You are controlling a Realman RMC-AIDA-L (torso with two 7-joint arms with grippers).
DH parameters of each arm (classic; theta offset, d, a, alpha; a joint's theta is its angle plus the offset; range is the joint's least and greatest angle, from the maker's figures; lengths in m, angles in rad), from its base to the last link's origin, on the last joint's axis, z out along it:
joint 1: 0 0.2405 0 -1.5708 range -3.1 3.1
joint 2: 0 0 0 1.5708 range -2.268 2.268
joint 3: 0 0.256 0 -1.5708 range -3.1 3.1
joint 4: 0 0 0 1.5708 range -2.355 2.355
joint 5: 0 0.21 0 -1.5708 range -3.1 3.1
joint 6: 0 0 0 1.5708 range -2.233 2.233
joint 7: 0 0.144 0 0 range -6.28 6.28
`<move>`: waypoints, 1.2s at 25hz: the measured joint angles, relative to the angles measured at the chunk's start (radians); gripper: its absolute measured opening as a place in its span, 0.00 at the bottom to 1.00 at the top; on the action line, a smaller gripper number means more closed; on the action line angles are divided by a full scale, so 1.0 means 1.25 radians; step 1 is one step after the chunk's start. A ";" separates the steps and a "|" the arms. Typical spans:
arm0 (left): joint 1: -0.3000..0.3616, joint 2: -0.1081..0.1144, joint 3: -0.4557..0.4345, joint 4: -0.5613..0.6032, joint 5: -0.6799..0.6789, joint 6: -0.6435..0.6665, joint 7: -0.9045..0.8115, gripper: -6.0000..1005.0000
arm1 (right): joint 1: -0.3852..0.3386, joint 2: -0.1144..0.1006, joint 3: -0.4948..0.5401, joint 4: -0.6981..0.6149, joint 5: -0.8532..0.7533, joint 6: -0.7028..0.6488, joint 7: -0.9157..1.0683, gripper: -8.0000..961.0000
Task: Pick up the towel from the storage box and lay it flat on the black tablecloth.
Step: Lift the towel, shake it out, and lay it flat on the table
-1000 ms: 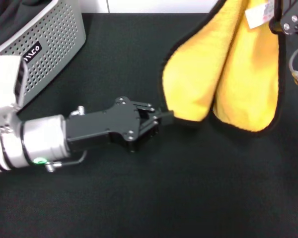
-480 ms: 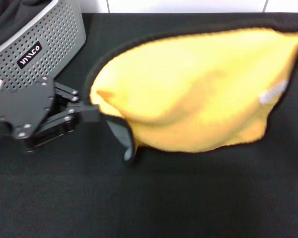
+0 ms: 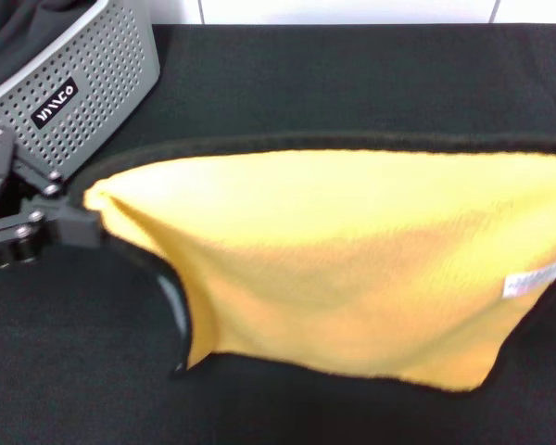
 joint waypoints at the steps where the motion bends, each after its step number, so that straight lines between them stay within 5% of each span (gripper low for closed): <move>1: 0.007 0.011 0.014 0.011 -0.016 0.000 -0.009 0.02 | -0.005 0.002 -0.001 -0.004 -0.008 -0.001 0.013 0.06; 4: 0.033 0.024 0.030 0.050 -0.028 0.000 -0.037 0.02 | -0.026 0.006 -0.019 -0.026 -0.013 0.002 0.046 0.07; 7: 0.038 0.013 -0.005 0.051 0.006 -0.003 -0.049 0.02 | -0.045 0.008 -0.028 -0.058 0.013 0.058 0.049 0.07; 10: -0.007 -0.030 -0.113 -0.005 0.129 -0.007 -0.046 0.02 | -0.010 0.006 -0.023 -0.069 0.040 0.196 0.079 0.07; 14: -0.139 -0.115 -0.337 -0.109 0.450 -0.057 -0.012 0.02 | 0.083 0.003 -0.009 -0.051 0.053 0.431 0.118 0.07; 17: -0.208 -0.147 -0.428 -0.155 0.624 -0.160 0.016 0.02 | 0.146 0.003 0.009 -0.042 0.053 0.573 0.123 0.07; 21: -0.266 -0.166 -0.436 -0.187 0.733 -0.295 0.016 0.02 | 0.222 -0.003 0.025 -0.023 0.053 0.741 0.150 0.07; 30: -0.310 -0.191 -0.410 -0.188 0.833 -0.485 -0.008 0.03 | 0.280 -0.009 0.064 0.005 0.048 0.888 0.160 0.08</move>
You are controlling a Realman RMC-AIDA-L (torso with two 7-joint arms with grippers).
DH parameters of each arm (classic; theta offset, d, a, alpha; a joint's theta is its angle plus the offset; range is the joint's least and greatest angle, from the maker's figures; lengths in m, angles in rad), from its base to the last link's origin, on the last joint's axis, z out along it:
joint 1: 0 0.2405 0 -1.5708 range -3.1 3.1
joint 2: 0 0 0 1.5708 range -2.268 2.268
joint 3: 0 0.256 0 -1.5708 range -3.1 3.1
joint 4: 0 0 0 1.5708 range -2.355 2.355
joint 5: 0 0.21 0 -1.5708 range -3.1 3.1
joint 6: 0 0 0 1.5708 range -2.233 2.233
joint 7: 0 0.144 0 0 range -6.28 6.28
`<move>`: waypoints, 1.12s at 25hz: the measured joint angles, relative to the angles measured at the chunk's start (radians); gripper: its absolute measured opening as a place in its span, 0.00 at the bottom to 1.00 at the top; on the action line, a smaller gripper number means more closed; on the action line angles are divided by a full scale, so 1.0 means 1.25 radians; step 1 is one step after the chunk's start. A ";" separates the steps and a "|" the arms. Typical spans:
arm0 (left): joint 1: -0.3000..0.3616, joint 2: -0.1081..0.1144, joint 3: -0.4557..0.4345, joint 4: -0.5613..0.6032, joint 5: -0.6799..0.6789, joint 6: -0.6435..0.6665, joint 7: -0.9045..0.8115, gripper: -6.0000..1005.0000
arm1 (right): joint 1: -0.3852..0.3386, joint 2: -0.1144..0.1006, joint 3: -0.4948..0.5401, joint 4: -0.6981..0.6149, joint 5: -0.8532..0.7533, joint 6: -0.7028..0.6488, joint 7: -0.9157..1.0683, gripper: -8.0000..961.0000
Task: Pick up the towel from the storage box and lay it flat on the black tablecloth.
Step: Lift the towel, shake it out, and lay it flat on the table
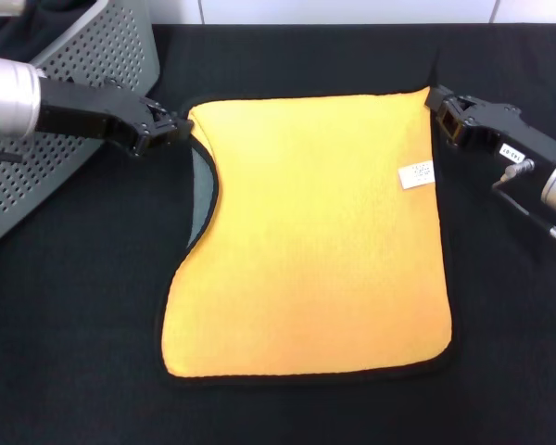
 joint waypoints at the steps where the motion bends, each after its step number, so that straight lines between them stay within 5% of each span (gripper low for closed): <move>1: -0.001 -0.002 0.013 0.003 0.005 -0.019 -0.003 0.03 | 0.005 -0.001 0.000 0.002 -0.001 0.008 0.000 0.08; 13: -0.010 -0.016 0.064 0.007 0.017 -0.095 -0.016 0.03 | 0.044 0.002 -0.002 0.020 -0.004 0.069 -0.001 0.08; 28: 0.005 -0.060 0.067 0.033 0.044 -0.165 -0.017 0.05 | 0.019 -0.004 0.008 0.018 -0.001 0.017 -0.025 0.13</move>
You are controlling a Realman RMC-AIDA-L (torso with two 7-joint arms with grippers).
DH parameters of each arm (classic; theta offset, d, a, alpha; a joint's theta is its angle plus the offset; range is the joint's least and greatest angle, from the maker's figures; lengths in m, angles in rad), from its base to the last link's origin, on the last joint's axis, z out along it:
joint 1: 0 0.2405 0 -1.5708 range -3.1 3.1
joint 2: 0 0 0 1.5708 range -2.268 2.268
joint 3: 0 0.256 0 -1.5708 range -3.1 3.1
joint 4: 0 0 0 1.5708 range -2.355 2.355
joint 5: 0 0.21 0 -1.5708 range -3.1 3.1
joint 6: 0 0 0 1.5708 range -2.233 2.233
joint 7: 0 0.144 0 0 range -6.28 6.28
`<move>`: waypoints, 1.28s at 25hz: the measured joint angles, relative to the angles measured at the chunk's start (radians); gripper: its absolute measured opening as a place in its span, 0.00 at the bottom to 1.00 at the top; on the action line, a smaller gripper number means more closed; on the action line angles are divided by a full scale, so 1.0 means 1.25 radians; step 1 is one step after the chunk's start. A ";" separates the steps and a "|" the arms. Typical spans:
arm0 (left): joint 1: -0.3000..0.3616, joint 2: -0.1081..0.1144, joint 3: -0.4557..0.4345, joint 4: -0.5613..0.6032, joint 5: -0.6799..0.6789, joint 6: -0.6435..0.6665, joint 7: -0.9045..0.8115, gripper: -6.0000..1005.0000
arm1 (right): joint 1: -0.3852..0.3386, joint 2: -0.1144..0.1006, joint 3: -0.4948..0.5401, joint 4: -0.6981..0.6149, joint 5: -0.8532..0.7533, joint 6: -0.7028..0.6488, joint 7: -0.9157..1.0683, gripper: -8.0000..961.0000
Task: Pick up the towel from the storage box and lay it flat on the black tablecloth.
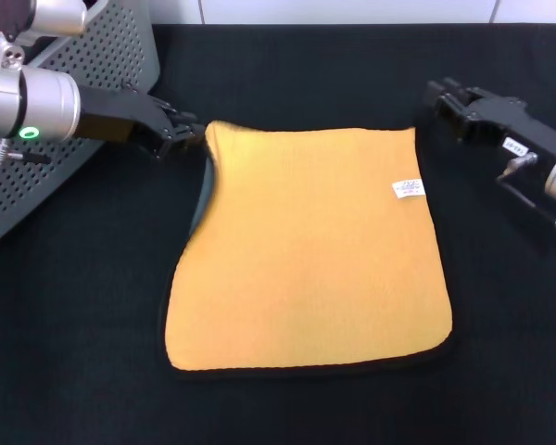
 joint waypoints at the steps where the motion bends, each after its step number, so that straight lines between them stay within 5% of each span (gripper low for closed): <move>1: 0.004 -0.003 0.000 0.010 0.001 0.000 0.000 0.05 | -0.002 -0.001 0.009 0.000 0.001 0.003 -0.001 0.18; 5: 0.030 -0.016 0.000 0.067 0.001 0.016 -0.003 0.06 | -0.018 -0.009 0.065 0.000 0.000 0.003 -0.012 0.34; 9: 0.051 -0.014 -0.005 0.115 -0.031 0.103 -0.006 0.29 | -0.054 -0.014 0.076 -0.007 -0.003 -0.093 -0.041 0.43; 13: 0.092 -0.001 -0.006 0.145 -0.174 0.290 0.041 0.46 | -0.095 -0.015 0.066 -0.009 -0.072 -0.250 -0.090 0.51; 20: 0.173 0.030 -0.006 0.037 -0.387 0.605 0.295 0.46 | -0.086 -0.034 0.066 -0.018 -0.407 -0.447 0.008 0.76; 26: 0.210 0.080 0.001 -0.131 -0.425 0.639 0.401 0.46 | -0.087 -0.029 0.071 -0.069 -0.517 -0.528 0.050 0.84; 32: 0.238 0.085 0.001 -0.144 -0.447 0.641 0.424 0.47 | -0.064 -0.032 0.070 -0.112 -0.552 -0.535 0.080 0.84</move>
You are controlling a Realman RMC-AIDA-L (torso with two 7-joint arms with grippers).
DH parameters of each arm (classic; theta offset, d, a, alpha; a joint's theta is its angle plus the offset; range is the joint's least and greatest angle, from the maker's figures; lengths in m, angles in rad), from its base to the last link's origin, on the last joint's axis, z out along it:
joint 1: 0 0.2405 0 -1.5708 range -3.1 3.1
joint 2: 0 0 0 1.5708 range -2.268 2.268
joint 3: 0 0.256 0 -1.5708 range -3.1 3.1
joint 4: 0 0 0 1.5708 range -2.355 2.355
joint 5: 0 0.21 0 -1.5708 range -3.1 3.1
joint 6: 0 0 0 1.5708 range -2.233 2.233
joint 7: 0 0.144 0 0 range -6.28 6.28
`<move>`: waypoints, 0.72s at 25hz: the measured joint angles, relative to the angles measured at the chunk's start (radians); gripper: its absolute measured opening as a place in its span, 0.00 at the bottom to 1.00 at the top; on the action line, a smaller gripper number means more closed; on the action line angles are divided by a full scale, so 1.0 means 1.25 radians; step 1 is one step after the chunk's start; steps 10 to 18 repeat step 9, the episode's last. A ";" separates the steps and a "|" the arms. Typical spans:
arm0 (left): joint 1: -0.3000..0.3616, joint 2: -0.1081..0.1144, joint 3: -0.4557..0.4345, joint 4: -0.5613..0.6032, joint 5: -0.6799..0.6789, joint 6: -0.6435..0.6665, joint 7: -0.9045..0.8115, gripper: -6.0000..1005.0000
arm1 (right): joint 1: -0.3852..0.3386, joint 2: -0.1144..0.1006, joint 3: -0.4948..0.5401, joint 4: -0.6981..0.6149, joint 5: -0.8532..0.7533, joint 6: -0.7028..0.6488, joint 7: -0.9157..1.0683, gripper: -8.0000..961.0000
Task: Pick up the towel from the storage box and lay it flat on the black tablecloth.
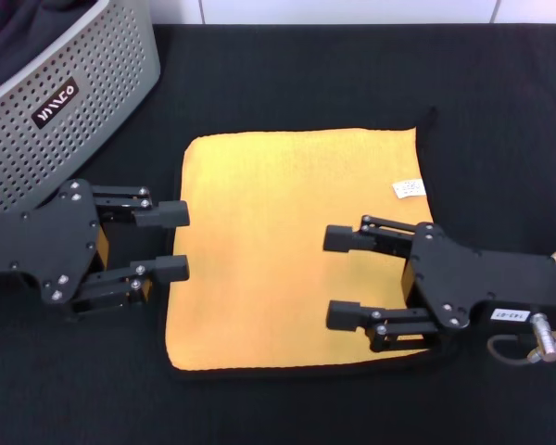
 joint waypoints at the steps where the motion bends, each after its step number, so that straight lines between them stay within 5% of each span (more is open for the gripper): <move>1: 0.002 0.000 0.000 -0.001 0.000 0.000 0.000 0.47 | 0.004 0.000 0.000 0.000 -0.005 0.001 0.005 0.84; 18: 0.011 -0.002 0.000 0.000 0.003 0.001 -0.005 0.49 | 0.016 0.006 0.002 0.000 -0.016 0.005 0.018 0.84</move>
